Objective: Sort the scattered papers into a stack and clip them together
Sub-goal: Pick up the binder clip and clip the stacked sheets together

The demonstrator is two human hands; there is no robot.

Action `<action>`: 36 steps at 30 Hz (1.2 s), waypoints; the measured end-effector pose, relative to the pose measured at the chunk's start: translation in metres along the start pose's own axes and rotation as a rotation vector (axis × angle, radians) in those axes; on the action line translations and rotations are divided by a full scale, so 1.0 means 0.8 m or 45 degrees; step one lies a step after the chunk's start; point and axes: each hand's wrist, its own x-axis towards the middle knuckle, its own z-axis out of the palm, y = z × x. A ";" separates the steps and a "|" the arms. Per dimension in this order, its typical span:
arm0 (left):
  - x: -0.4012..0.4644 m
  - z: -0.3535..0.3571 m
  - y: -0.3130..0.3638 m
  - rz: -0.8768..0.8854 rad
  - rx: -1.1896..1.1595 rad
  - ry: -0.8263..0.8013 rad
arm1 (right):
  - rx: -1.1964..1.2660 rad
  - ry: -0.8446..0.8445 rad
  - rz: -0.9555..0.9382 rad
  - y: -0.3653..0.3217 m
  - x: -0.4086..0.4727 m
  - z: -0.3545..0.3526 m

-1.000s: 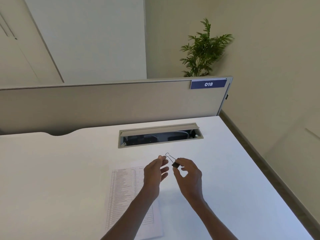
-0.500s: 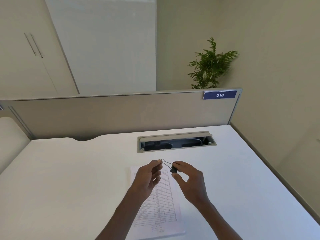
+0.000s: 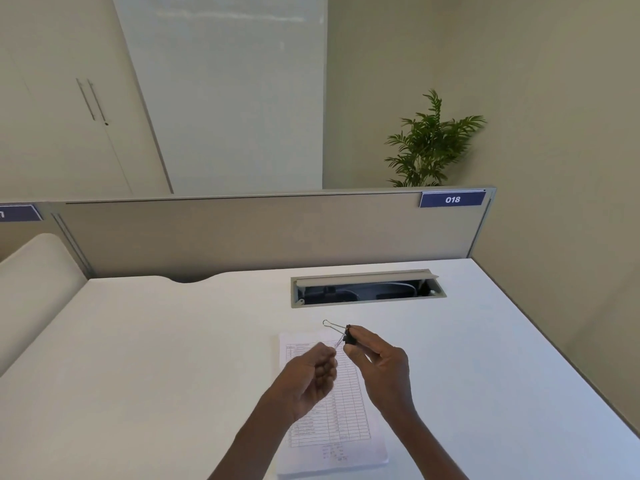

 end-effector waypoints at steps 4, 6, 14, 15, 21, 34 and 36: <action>-0.013 0.012 -0.015 0.195 0.101 0.060 | -0.018 0.013 -0.018 -0.004 -0.007 0.011; -0.019 0.016 -0.015 0.400 0.187 0.095 | -0.099 0.009 -0.063 -0.002 -0.010 0.013; -0.023 0.015 -0.005 0.585 0.242 0.111 | -0.334 -0.015 -0.249 -0.011 -0.012 0.013; -0.023 0.014 -0.006 0.587 0.244 0.099 | -0.341 -0.025 -0.244 -0.013 -0.012 0.013; -0.027 0.014 -0.006 0.609 0.284 0.061 | -0.358 -0.083 -0.152 -0.017 -0.009 0.011; -0.023 0.009 -0.013 0.741 0.458 0.128 | -0.577 -0.179 -0.165 -0.010 -0.009 0.014; -0.020 0.009 -0.017 0.760 0.430 0.155 | -0.586 -0.192 -0.183 -0.011 -0.008 0.014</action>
